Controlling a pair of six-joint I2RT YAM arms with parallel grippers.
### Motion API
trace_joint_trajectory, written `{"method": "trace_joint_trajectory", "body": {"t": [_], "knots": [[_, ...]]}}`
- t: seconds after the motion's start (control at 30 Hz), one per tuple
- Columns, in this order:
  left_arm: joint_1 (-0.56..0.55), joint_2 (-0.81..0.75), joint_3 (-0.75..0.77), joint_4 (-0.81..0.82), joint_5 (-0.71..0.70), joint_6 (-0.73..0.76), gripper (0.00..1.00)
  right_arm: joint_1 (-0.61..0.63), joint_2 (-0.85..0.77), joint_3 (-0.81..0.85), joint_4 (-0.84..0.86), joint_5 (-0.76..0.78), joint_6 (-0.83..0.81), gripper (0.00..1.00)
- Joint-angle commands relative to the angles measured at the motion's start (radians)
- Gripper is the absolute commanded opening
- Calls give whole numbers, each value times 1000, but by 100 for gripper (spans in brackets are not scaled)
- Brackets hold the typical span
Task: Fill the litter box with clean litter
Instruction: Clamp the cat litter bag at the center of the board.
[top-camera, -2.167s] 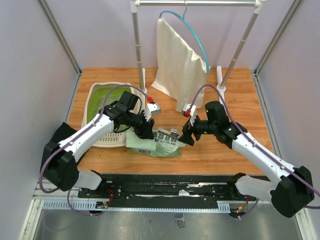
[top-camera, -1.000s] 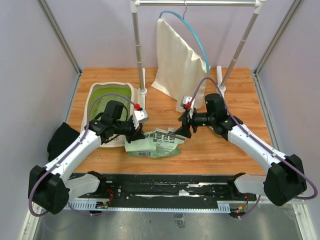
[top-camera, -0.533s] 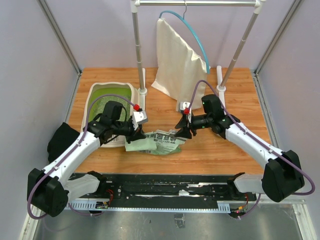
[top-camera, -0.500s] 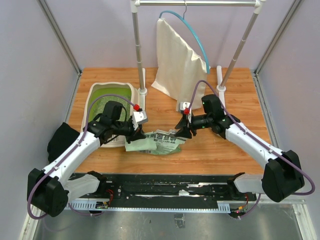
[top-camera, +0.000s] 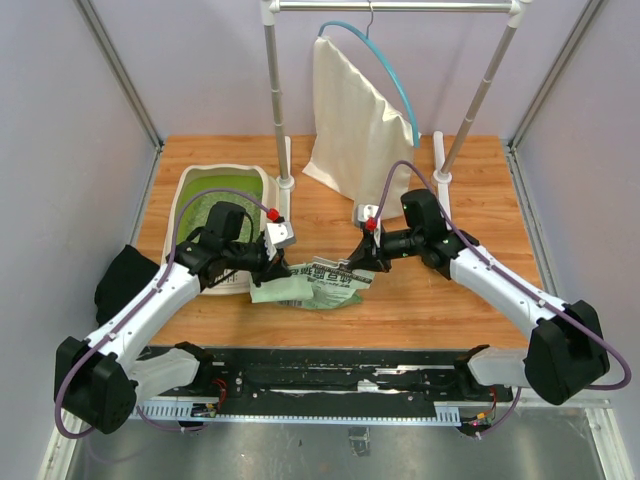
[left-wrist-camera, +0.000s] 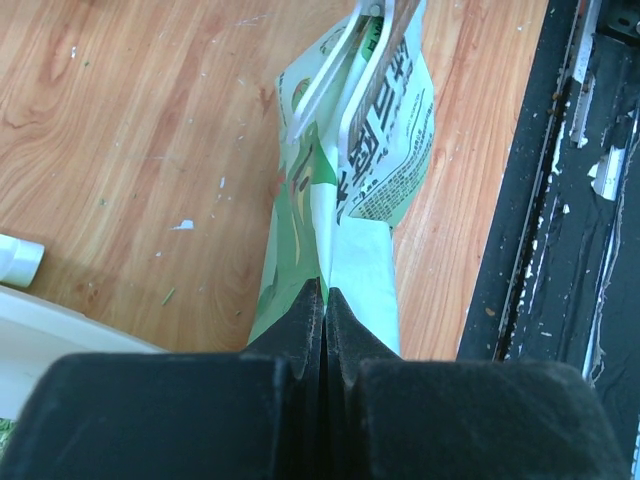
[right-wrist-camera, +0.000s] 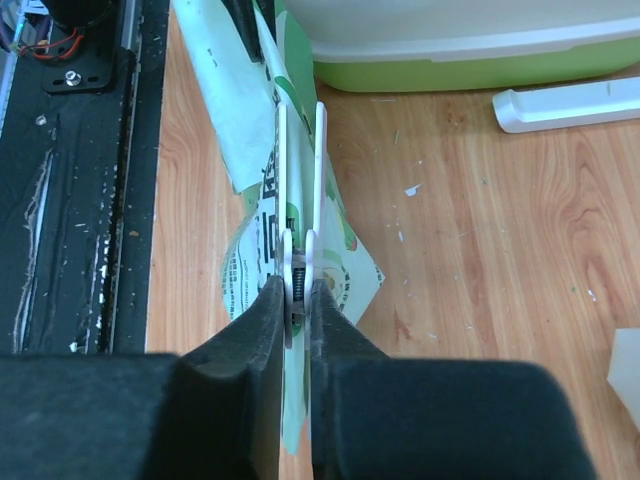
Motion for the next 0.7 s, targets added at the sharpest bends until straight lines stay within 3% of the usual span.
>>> {"method": "trace_joint_trajectory", "body": {"t": [0.0, 0.43, 0.6, 0.67], "knots": [[5, -22, 22, 65, 51, 3, 0, 19, -5, 21, -4, -1, -2, 1], [5, -10, 37, 67, 46, 10, 1, 125, 155, 272, -483, 267, -199, 1], [5, -9, 41, 68, 52, 8, 1, 133, 172, 280, -501, 281, -198, 1], [5, -8, 41, 68, 53, 7, 1, 133, 170, 274, -474, 286, -170, 7]]}}
